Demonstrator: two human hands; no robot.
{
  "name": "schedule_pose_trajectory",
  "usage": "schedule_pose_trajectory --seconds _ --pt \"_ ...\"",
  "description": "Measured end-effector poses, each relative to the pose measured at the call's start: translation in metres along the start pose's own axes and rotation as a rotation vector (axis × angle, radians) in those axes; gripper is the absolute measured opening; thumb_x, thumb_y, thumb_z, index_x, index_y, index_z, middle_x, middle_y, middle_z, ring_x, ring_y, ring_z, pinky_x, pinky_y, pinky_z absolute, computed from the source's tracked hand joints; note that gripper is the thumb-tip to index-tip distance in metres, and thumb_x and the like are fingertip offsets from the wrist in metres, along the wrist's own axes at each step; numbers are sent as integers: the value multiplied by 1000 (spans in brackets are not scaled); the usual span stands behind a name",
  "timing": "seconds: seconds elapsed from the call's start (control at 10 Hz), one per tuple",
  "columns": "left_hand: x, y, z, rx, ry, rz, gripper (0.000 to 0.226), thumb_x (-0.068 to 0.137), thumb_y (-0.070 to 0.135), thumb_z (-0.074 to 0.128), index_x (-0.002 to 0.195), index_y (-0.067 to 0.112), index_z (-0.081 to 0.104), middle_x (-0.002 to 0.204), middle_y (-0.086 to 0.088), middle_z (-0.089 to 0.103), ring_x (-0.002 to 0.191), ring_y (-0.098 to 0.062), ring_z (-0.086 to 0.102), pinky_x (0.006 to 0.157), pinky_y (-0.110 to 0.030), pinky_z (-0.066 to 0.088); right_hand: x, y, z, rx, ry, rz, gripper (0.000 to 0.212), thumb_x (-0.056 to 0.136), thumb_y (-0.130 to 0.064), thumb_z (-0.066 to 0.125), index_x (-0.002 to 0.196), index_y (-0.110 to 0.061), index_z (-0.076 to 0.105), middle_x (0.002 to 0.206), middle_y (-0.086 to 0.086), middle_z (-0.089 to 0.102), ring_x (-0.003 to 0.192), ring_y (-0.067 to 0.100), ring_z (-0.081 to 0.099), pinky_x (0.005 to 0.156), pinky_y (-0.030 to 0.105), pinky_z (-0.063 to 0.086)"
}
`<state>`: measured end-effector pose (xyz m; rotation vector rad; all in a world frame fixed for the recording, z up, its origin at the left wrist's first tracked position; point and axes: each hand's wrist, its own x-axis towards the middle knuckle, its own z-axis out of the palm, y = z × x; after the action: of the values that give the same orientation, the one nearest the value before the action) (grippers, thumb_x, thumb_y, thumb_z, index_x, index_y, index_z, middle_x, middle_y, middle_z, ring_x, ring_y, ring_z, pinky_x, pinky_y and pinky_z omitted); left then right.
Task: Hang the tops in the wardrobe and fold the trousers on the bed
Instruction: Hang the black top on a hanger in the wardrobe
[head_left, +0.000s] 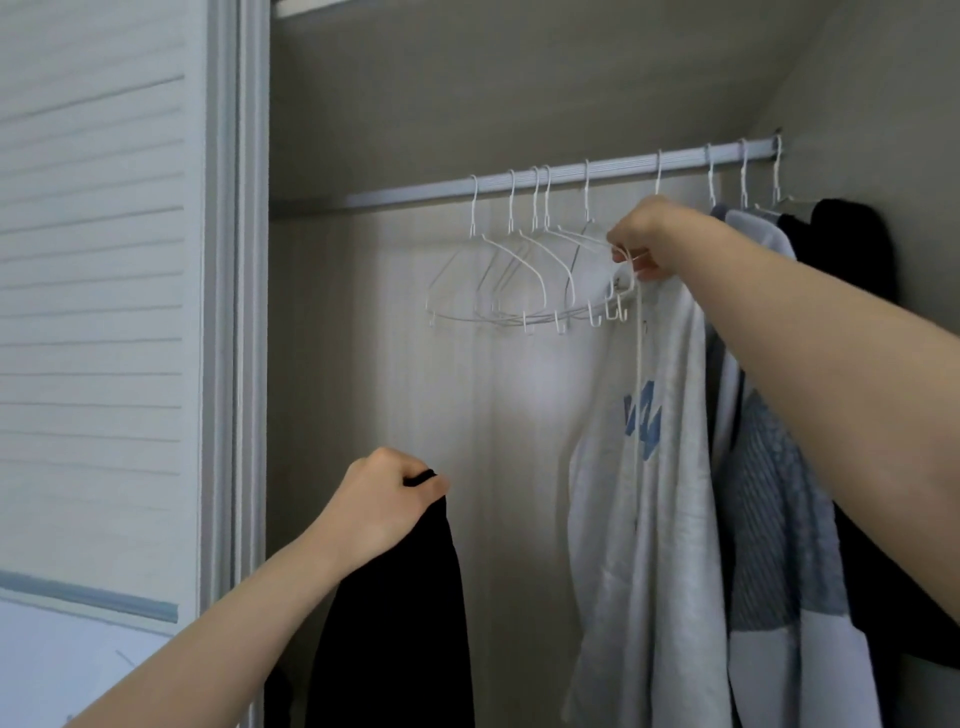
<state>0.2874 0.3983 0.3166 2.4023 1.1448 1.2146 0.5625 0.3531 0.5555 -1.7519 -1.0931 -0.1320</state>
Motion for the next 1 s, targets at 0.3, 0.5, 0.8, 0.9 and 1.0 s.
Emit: schedule_pose_trajectory --seconds 0.3,0.5,0.8,0.9,1.0 --pt "0 3 13 -26 -9 -38 50 91 31 63 54 12 35 48 5 32 47 -11 31 46 -22 28 15 6 2 409 39 53 40 97 -12 30 132 -4 49 115 8 60 97 20 62 80 35 48" --pt "1 7 22 -65 -17 -31 49 90 30 62 60 6 32 52 3 30 52 -14 28 52 -27 28 20 11 2 515 90 -39 35 93 -14 45 126 -8 51 134 15 52 119 32 55 91 46 50" --pt "3 14 33 -109 -35 -22 49 91 29 62 60 4 34 54 1 32 52 -14 31 52 -27 30 27 28 -11 745 159 45 23 97 -20 35 112 -12 50 124 8 59 115 27 57 98 39 41" --pt "4 15 36 -112 -55 -1 48 92 30 62 61 3 37 55 1 33 53 -14 33 54 -27 31 21 33 -18 616 182 -71 13 94 -18 41 102 -14 50 124 18 59 105 31 60 93 43 50" --pt "3 15 36 -123 -62 -2 48 92 31 61 60 4 38 54 1 34 52 -13 34 54 -27 31 26 30 -21 570 192 -78 12 92 -15 41 102 -15 48 110 13 56 94 24 54 93 47 51"
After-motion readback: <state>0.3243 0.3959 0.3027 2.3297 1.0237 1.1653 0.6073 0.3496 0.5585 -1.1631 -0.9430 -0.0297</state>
